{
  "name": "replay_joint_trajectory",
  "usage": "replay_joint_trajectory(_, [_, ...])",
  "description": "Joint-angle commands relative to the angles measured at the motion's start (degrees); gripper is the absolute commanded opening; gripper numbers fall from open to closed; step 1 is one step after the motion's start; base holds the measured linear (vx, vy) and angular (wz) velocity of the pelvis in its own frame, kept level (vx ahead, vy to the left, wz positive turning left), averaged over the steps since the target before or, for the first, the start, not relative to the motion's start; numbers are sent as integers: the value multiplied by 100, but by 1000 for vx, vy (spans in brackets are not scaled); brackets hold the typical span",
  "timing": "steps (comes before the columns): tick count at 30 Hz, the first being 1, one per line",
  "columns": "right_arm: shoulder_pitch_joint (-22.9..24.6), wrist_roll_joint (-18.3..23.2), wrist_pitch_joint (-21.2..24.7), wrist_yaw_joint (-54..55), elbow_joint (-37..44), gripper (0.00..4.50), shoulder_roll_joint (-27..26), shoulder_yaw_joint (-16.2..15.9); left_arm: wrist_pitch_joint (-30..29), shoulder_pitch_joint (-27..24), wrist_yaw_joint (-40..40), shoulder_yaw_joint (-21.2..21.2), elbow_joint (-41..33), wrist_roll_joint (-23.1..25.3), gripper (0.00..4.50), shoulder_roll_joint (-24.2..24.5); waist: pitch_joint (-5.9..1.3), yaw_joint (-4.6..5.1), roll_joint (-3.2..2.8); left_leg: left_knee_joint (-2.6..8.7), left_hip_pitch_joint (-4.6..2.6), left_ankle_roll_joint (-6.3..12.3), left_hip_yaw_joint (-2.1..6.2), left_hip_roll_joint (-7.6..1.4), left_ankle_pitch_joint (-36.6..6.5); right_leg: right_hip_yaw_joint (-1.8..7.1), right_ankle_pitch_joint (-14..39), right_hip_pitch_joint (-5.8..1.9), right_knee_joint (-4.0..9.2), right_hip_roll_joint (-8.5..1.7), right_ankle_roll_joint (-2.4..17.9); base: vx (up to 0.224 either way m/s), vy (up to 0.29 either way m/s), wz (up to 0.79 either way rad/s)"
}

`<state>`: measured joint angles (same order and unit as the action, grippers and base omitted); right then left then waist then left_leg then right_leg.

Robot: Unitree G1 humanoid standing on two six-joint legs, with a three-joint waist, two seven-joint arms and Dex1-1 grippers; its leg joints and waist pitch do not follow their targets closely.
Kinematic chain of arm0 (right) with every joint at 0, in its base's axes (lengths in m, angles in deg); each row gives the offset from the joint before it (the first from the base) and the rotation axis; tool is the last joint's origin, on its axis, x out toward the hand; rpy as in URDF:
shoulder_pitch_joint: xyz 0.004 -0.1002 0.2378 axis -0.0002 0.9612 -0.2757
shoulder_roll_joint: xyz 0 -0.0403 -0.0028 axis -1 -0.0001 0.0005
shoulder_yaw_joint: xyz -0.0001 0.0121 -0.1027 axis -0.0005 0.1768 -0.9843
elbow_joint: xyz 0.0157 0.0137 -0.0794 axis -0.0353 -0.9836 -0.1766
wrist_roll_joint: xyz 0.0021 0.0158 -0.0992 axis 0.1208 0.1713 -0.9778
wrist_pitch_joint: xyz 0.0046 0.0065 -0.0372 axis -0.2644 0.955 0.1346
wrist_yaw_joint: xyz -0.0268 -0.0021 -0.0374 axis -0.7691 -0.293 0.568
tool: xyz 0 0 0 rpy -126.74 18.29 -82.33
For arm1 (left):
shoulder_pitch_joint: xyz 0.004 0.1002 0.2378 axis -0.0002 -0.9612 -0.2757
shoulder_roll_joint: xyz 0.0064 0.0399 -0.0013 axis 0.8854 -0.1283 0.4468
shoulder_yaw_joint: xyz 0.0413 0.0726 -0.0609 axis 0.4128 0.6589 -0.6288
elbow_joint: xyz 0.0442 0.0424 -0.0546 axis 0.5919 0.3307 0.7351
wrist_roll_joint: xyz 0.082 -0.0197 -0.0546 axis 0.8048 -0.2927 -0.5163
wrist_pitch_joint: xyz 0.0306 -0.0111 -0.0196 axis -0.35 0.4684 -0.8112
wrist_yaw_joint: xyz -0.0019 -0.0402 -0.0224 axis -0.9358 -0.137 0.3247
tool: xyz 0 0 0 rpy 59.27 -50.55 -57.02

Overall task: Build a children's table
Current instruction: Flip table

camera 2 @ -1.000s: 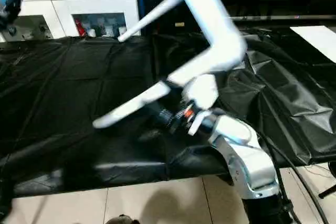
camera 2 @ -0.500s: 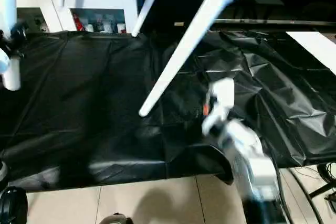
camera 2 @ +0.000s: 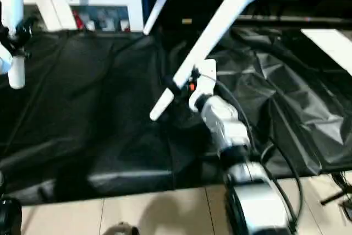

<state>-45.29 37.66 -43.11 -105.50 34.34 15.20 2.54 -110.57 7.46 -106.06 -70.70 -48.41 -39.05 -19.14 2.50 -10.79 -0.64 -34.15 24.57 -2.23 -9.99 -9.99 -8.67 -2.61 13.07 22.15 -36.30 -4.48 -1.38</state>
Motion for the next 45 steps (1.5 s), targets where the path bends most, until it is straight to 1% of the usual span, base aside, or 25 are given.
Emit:
replay_joint_trajectory(1, [-140, 129, -183, -122, -158, 361, -12, 197, -67, -71, -14, 34, -135, -193, 169, 5, -412, 72, -16, 395, -260, 0, 114, -300, -990, 176, -251, -129, 316, -366, 1231, 0, 0, 0])
replay_joint_trajectory(5, [-126, 190, -264, -281, -171, 322, -30, 239, -89, -115, 27, 24, -159, -190, 168, -3, -407, 77, -23, 401, -267, 21, 113, -305, -1004, 177, -117, -126, 324, -364, 1241, 0, 0, 0])
replay_joint_trajectory(9, [-188, 321, -494, -701, -310, 288, -68, 422, -109, -205, 91, 10, -205, -202, 167, -19, -396, 91, -21, 423, -271, -27, 119, -322, -1215, 182, 90, -122, 345, -378, 1246, 0, 0, 0])
replay_joint_trajectory(12, [-187, 431, -419, -992, -287, 272, -91, 458, -122, -239, 124, 11, -230, -230, 166, -42, -389, 105, -19, 436, -279, -52, 124, -323, -1285, 178, 132, -117, 348, -369, 1257, 0, 0, 0])
replay_joint_trajectory(13, [-180, 449, -407, -1098, -280, 261, -104, 463, -138, -249, 141, 11, -248, -245, 166, -57, -393, 113, -2, 433, -274, -40, 121, -320, -1261, 176, 74, -127, 344, -373, 1275, 0, 0, 0])
replay_joint_trajectory(14, [-177, 446, -409, -1158, -284, 240, -115, 463, -150, -255, 155, 18, -259, -259, 166, -60, -389, 113, -3, 433, -269, -33, 124, -320, -1250, 176, 61, -128, 344, -377, 1283, 0, 0, 0])
replay_joint_trajectory(16, [-172, 442, -432, -1228, -289, 234, -134, 443, -174, -271, 185, 19, -281, -279, 166, -72, -395, 123, 2, 423, -273, -1, 120, -320, -1167, 174, 2, -127, 336, -379, 1326, 0, 0, 0])
replay_joint_trajectory(18, [-174, 435, -476, -1271, -293, 206, -142, 457, -188, -314, 214, 17, -303, -289, 165, -84, -393, 125, 10, 415, -269, 37, 113, -314, -1090, 173, -37, -128, 333, -377, 1356, 0, 0, 0])
replay_joint_trajectory(19, [-165, 407, -521, -1259, -270, 198, -139, 469, -180, -357, 235, 12, -323, -294, 164, -105, -387, 127, 33, 420, -265, 52, 111, -317, -1080, 173, -12, -132, 337, -377, 1363, 0, 0, 0])
replay_joint_trajectory(22, [-116, 295, -604, -1218, -185, 186, -123, 434, -95, -465, 273, -16, -354, -321, 164, -171, -388, 132, 31, 417, -258, 72, 113, -320, -1017, 168, -44, -137, 330, -380, 1374, 0, 0, 0])
replay_joint_trajectory(23, [-26, 206, -652, -1190, -57, 164, -92, 362, 34, -595, 301, -27, -392, -364, 164, -231, -384, 135, 66, 418, -255, 82, 109, -321, -1036, 170, -10, -143, 336, -386, 1376, 0, 0, 0])
replay_joint_trajectory(24, [-26, 206, -652, -1190, -57, 159, -92, 362, 34, -595, 301, -27, -392, -364, 164, -231, -379, 135, 61, 420, -249, 82, 109, -319, -1053, 171, 18, -144, 341, -387, 1366, 0, 0, 0])
replay_joint_trajectory(29, [670, -72, -537, -1173, 940, 154, 136, 109, 324, -1346, 302, -34, -601, -484, 163, -422, -372, 98, 71, 439, -291, 48, 113, -337, -1112, 176, 54, -113, 367, -354, 1173, 0, 0, 0])
replay_joint_trajectory(31, [698, -77, -526, -1174, 979, 154, 146, 106, 331, -1370, 304, -38, -609, -490, 161, -428, -360, 110, 73, 465, -296, -25, 116, -336, -1336, 182, 251, -103, 392, -351, 1119, 0, 0, 0])
replay_joint_trajectory(32, [910, -75, -421, -1154, 1287, 154, 207, 99, 429, -1573, 296, -57, -663, -499, 161, -461, -343, 119, 77, 505, -325, -194, 131, -342, -1751, 189, 663, -79, 439, -358, 1059, 0, 0, 0])
replay_joint_trajectory(35, [1178, -67, -284, -1137, 1706, 154, 250, 59, 675, -1819, 252, -95, -680, -572, 161, -527, -306, 122, 105, 554, -355, -383, 157, -350, -2284, 206, 1089, -48, 506, -368, 891, 0, 0, 0])
replay_joint_trajectory(36, [1302, -73, -223, -1135, 1891, 154, 264, 25, 763, -1915, 249, -119, -686, -602, 161, -574, -312, 112, 116, 558, -397, -463, 158, -356, -2499, 216, 1238, -16, 531, -380, 839, 0, 0, 0])
replay_joint_trajectory(37, [1417, -73, -144, -1120, 2078, 154, 273, -12, 846, -1999, 270, -130, -689, -638, 161, -598, -287, 128, 119, 578, -386, -516, 175, -348, -2681, 222, 1368, -11, 547, -378, 798, 0, 0, 0])
replay_joint_trajectory(38, [1616, -83, -28, -1093, 2373, 154, 304, -90, 924, -2131, 299, -155, -726, -696, 161, -649, -287, 112, 128, 598, -385, -539, 195, -353, -2732, 221, 1432, -25, 571, -376, 719, 0, 0, 0])
replay_joint_trajectory(39, [1616, -83, -28, -1093, 2373, 154, 304, -90, 924, -2131, 299, -155, -726, -696, 161, -649, -292, 111, 131, 598, -393, -559, 193, -358, -2763, 224, 1409, -13, 563, -382, 698, 0, 0, 0])
replay_joint_trajectory(40, [1916, -95, 164, -1045, 2794, 153, 345, -189, 1021, -2364, 347, -145, -796, -697, 161, -678, -294, 138, 173, 609, -374, -557, 200, -353, -2737, 219, 1360, -31, 566, -373, 671, 0, 0, 0])
replay_joint_trajectory(41, [1916, -95, 164, -1045, 2794, 153, 345, -189, 1021, -2364, 347, -145, -796, -697, 161, -678, -304, 115, 162, 608, -377, -554, 204, -358, -2663, 219, 1264, -40, 553, -375, 659, 0, 0, 0])
replay_joint_trajectory(42, [2049, -94, 274, -1014, 2978, 153, 357, -220, 1062, -2475, 375, -145, -827, -701, 161, -702, -294, 137, 160, 615, -366, -559, 197, -350, -2679, 223, 1223, -23, 551, -371, 656, 0, 0, 0])
replay_joint_trajectory(43, [2168, -129, 339, -1002, 3103, 153, 376, -266, 1083, -2605, 393, -136, -879, -684, 161, -711, -291, 147, 194, 615, -378, -568, 189, -348, -2747, 226, 1283, -16, 567, -363, 642, 0, 0, 0])
replay_joint_trajectory(45, [2370, -248, 406, -971, 3295, 153, 408, -352, 1102, -2868, 377, -177, -1002, -765, 161, -791, -284, 150, 203, 632, -347, -568, 201, -357, -2684, 227, 1216, -44, 568, -375, 623, 0, 0, 0])
